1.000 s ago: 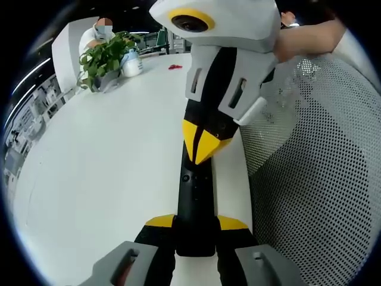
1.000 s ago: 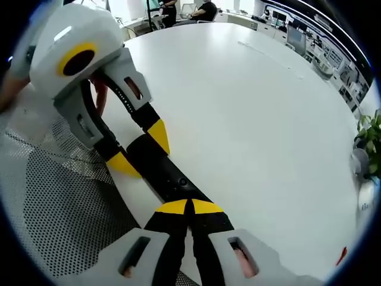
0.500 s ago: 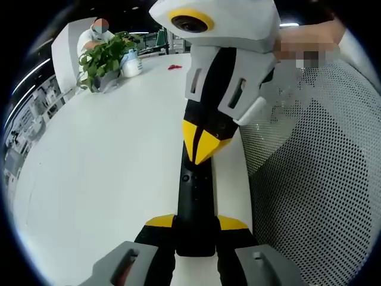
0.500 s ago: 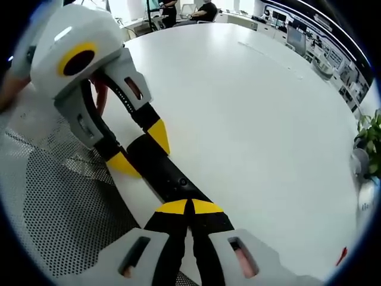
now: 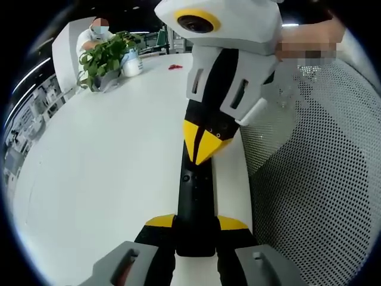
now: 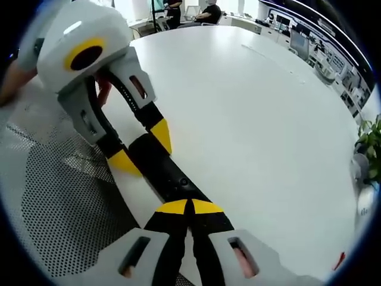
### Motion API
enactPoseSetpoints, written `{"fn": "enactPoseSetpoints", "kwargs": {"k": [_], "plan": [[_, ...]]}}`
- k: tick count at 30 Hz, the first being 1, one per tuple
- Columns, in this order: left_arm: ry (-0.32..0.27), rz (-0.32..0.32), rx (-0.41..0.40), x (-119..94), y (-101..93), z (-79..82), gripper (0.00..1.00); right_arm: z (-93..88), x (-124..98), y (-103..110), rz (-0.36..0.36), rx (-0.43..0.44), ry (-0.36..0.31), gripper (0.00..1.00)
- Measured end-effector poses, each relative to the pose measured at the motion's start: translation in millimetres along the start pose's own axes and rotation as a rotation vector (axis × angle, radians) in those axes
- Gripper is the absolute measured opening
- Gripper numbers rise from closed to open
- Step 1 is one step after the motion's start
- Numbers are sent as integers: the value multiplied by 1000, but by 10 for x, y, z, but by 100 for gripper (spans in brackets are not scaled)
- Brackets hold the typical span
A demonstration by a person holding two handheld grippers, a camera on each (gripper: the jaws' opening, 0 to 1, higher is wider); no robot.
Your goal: Press the specified remote control buttons in sequence, fully releasing each button before pressing the next.
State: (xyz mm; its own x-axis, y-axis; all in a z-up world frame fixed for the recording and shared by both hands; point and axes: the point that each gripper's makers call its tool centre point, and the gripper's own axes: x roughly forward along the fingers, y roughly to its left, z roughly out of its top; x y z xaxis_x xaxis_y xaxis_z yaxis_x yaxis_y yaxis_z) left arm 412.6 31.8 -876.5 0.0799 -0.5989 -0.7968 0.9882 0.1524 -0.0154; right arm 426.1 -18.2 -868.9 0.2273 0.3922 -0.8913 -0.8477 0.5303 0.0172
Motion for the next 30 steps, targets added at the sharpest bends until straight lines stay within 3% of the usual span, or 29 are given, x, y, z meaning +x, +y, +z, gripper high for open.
{"fn": "enactPoseSetpoints", "kwargs": {"k": [17, 30], "plan": [[5, 4, -6, 1, -1, -3, 25, 1, -1, 3, -32, 56, 19, 0], [5, 3, 1, -4, -1, 3, 25, 0, -6, -9, -11, 116, 11, 0]]}}
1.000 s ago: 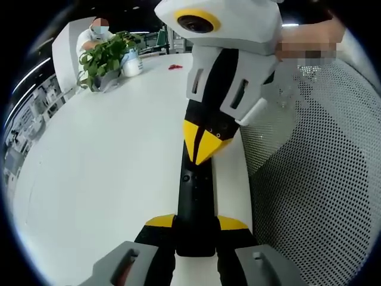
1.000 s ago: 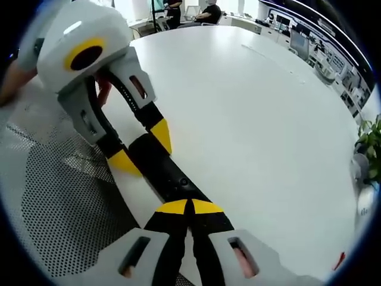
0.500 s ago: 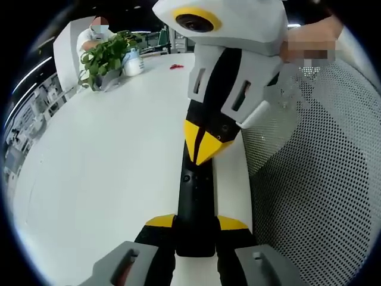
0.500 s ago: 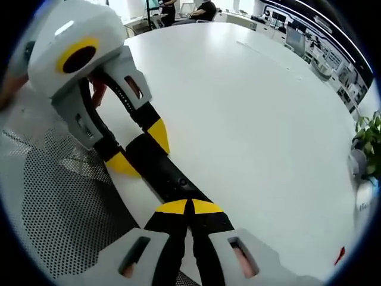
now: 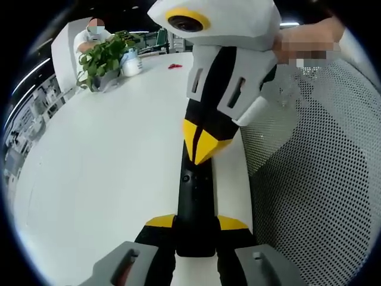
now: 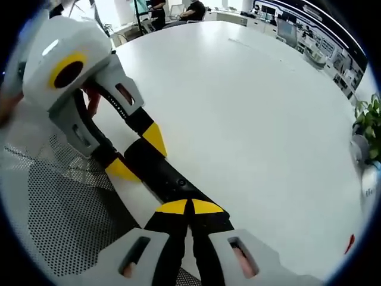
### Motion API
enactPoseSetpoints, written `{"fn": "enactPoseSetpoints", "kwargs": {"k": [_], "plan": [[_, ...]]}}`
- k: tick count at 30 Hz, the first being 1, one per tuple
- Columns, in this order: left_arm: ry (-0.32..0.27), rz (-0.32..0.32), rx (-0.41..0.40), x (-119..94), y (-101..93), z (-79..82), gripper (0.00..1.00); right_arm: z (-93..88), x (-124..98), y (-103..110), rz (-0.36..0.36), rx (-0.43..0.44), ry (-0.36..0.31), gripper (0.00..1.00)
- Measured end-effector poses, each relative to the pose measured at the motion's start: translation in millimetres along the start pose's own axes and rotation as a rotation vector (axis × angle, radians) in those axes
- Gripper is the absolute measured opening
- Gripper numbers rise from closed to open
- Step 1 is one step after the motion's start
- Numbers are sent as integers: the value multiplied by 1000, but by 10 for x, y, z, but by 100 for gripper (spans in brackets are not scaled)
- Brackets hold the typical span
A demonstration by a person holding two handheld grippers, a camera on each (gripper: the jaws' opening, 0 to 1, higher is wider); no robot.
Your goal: Press the specified remote control buttons in sequence, fully releasing each button before pressing the next.
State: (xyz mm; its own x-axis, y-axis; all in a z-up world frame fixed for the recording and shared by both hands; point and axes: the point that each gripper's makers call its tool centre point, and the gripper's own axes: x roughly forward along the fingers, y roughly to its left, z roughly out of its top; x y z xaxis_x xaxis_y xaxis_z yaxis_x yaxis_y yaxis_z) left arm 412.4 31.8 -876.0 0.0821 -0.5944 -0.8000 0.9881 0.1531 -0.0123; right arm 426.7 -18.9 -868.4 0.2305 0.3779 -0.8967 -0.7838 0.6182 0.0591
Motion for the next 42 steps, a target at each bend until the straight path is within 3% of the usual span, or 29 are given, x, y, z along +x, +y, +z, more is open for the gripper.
{"fn": "enactPoseSetpoints", "kwargs": {"k": [9, 20, 27, 33, 39, 42], "plan": [[10, -4, 18, -2, -4, 3, 25, 0, -6, -4, 13, 32, -6, 0], [8, -19, 43, 13, -38, 20, 24, 0, -20, -13, 86, 223, -10, 0], [7, -48, 77, 47, -125, 53, 24, 50, -3, 72, 103, 190, -22, 0], [4, -45, 61, 40, -115, 51, 24, 38, 37, 126, 91, 120, -2, 0], [1, -42, 46, 40, -114, 58, 24, 74, 52, 110, 67, 74, -25, 0], [-2, -41, 23, 40, -112, 65, 24, 71, 58, 95, 68, 96, -36, 0]]}}
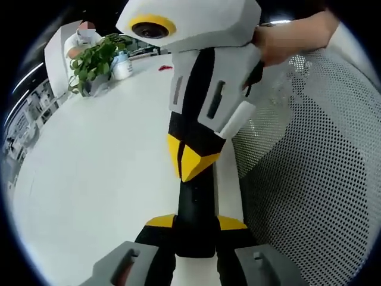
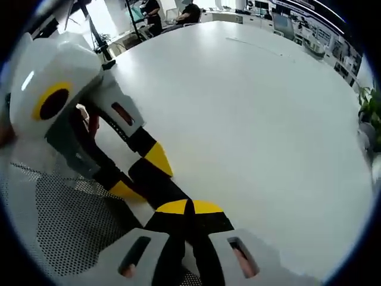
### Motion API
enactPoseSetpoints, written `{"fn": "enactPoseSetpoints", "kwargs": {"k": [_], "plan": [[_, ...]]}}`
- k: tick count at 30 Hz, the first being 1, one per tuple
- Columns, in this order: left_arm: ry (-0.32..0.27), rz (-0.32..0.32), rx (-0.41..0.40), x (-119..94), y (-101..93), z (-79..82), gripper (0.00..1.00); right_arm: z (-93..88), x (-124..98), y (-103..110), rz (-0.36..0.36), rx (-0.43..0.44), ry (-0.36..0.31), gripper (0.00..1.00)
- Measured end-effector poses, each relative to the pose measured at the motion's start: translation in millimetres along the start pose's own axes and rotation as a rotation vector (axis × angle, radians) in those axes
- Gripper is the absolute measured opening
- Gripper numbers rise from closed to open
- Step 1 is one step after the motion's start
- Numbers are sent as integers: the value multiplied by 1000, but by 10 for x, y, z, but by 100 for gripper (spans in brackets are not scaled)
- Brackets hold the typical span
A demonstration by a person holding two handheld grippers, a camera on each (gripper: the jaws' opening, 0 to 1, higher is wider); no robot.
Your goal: Press the specified remote control buttons in sequence, fully releasing each button before pressing the next.
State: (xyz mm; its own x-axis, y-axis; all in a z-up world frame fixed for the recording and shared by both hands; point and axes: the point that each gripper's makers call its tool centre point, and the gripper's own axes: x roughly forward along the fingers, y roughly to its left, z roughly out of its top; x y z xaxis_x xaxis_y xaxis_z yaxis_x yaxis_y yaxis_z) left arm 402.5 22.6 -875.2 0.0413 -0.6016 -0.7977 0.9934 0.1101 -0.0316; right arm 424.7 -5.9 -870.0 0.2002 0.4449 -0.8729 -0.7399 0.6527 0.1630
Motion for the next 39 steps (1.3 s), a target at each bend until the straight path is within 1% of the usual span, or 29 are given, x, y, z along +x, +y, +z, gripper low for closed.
{"fn": "enactPoseSetpoints", "kwargs": {"k": [4, 10, 14, 16, 19, 21, 26, 29, 31, 33, 35, 39], "plan": [[-5, -1, -9, 5, 3, 2, 24, 3, 5, 1, 2, -1, -7, 0], [-5, 1, -5, 14, 1, 9, 24, 11, 22, 6, -20, -30, 30, 0], [-5, 1, -8, 14, 2, 11, 24, 0, 16, 0, -31, -60, 16, 0], [-4, 2, -9, 15, 2, 11, 24, 2, 6, -9, -32, -26, -18, 0], [-4, 5, -6, 16, 0, 13, 24, 3, 4, -19, -20, 30, -3, 0], [-6, 7, -7, 17, 1, 13, 24, 0, 2, -11, -19, 28, -1, 0], [-4, 6, -4, 14, 1, 12, 24, 2, 5, 5, -30, -9, 11, 0], [-5, 5, -3, 11, -2, 14, 24, 3, 14, 2, -44, -79, 6, 0], [-4, 5, 0, 10, -2, 16, 24, 4, 16, 7, -47, -95, 6, 0], [-3, 4, 0, 15, 0, 13, 24, 14, 24, -9, -46, -93, 13, 0], [-4, 6, 2, 19, 3, 10, 24, 13, 27, -15, -46, -72, 15, 0], [0, 11, 19, 24, 0, 8, 24, 6, 14, -19, -46, -52, -5, 0]]}}
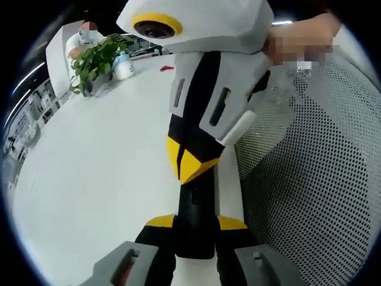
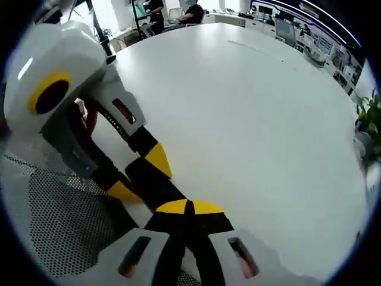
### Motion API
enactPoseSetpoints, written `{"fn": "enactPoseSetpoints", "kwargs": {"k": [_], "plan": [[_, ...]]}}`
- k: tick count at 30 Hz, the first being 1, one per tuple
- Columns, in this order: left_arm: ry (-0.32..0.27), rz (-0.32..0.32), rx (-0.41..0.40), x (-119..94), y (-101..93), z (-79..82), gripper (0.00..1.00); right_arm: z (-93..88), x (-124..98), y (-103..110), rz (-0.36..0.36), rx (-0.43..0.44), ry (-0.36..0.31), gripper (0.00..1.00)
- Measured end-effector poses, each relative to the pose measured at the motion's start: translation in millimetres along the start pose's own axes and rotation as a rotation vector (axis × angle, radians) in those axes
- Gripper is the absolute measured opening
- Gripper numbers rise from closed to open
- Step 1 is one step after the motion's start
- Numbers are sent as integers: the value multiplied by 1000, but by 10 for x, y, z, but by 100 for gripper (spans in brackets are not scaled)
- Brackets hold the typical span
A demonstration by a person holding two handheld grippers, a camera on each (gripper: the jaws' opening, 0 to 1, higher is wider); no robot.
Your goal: Press the specified remote control buttons in sequence, fully releasing each button before pressing the next.
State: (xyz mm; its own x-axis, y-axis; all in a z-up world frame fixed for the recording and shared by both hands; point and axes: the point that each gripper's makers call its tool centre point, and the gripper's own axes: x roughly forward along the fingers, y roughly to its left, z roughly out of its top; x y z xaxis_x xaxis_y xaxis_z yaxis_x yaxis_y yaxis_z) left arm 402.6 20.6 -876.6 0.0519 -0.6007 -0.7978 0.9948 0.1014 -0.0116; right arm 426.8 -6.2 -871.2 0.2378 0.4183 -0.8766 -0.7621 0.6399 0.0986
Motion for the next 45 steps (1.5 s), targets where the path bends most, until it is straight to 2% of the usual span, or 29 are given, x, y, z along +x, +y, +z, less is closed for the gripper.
{"fn": "enactPoseSetpoints", "kwargs": {"k": [2, 6, 19, 27, 33, 36, 37, 39, 40, 45], "plan": [[0, 0, -2, 1, 2, -2, 24, 5, -2, -5, 9, 32, 4, 0], [2, 1, 1, -4, 1, 3, 24, -4, -8, -3, 17, 35, 16, 0], [2, 0, 0, -10, -1, 0, 24, -53, -65, 59, 33, -70, 46, 0], [0, 0, -3, -11, -1, -1, 24, -94, -87, 106, 40, -179, 55, 0], [-3, 1, -7, -12, -3, -1, 24, -93, -85, 101, 48, -162, 55, 0], [-8, 2, -10, -12, -2, 0, 24, -93, -95, 164, 78, -159, 55, 0], [-8, 2, -10, -8, 0, -3, 24, -87, -96, 181, 78, -166, 54, 0], [-6, 1, -7, -5, 2, -3, 24, -101, -85, 121, 30, -227, 74, 0], [-5, 0, -3, -6, 1, -2, 24, -82, -79, 176, 54, -218, 57, 0], [-2, 0, -3, -9, -3, 3, 24, -92, -80, 153, 62, -199, 65, 0]]}}
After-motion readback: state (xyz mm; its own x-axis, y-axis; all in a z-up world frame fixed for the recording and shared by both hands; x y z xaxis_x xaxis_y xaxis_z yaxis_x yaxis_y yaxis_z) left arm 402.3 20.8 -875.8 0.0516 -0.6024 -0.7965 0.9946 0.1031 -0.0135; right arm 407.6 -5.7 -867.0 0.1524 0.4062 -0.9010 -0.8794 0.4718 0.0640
